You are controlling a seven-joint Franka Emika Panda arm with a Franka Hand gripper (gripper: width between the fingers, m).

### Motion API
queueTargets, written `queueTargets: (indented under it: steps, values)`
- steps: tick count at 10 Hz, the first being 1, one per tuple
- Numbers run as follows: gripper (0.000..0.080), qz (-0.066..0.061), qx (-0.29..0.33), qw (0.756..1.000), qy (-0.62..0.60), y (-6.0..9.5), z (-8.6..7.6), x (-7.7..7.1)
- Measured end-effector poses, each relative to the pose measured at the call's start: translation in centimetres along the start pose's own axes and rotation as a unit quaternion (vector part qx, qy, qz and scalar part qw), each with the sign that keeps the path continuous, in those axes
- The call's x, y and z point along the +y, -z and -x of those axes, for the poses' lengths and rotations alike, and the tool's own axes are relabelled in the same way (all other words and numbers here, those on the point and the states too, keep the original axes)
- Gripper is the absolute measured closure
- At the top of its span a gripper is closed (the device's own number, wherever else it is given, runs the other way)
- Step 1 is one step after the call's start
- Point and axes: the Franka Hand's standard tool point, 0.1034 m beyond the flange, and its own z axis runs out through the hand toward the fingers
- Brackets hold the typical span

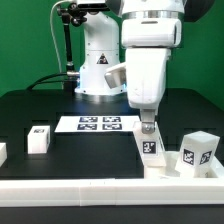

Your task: Assemble stool

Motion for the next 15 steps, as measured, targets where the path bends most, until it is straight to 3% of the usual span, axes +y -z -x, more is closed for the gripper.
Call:
queueTargets:
  steps: [3,6,8,12,15]
  values:
    - [0.0459,-0.002,0.001,0.990,-0.140,-0.1,0.0,-0.2]
    - [0.0459,0.006,0.010,0.953,-0.301,-0.1,-0.5,-0.2]
    - [0.0459,0.008,0.016,0.911,-0.411,0.0,-1.0,-0.2]
    - [0.0459,-0.009,0.030,0.813,-0.581,0.1,-1.1,0.0]
    - [0.0459,-0.015,0.031,0.768,-0.639,0.1,-1.2,-0.1]
